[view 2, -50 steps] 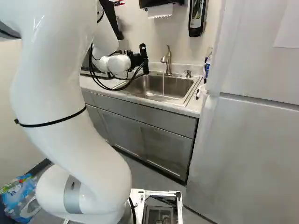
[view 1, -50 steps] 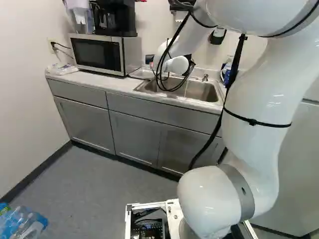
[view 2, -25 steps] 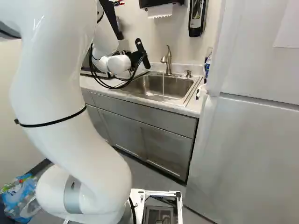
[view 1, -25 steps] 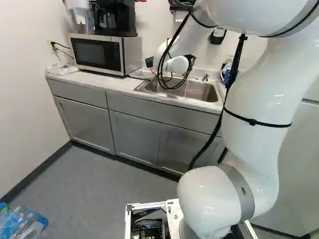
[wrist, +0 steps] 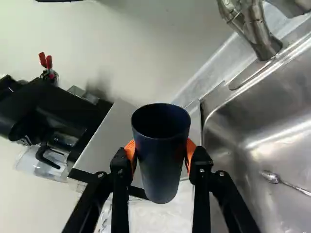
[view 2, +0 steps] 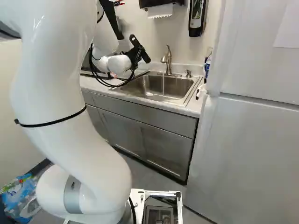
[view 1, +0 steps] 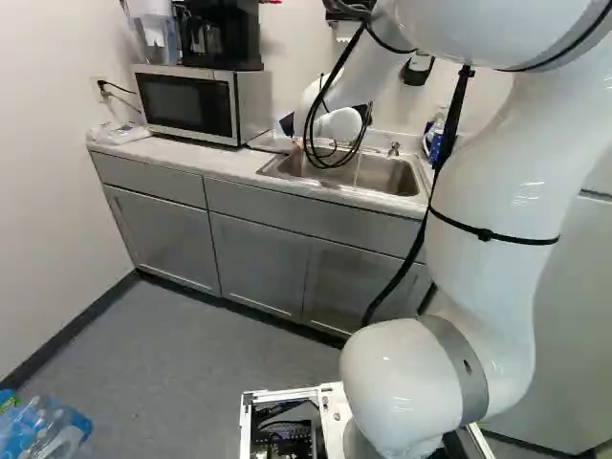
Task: Rinse the cup and place it in the tray
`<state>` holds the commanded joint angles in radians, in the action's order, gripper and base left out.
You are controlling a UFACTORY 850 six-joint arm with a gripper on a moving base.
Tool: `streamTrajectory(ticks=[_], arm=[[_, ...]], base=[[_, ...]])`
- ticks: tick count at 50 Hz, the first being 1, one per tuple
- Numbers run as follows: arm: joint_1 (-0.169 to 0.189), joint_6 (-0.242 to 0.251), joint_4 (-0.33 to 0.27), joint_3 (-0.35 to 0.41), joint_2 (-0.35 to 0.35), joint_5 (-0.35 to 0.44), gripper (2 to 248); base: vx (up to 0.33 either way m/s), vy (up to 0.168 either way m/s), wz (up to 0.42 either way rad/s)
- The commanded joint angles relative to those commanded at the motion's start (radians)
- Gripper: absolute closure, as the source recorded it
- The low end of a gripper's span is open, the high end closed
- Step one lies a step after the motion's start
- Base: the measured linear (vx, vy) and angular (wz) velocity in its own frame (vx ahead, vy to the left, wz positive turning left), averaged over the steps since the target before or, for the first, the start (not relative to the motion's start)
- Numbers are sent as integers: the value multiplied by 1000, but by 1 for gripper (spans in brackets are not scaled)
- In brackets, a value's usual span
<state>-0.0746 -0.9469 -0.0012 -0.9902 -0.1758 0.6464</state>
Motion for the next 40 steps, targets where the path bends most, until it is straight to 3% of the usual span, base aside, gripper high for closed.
streamTrajectory(ticks=[40], arm=[[0, 420, 0, 0, 0, 0, 131]], base=[[0, 0, 0]])
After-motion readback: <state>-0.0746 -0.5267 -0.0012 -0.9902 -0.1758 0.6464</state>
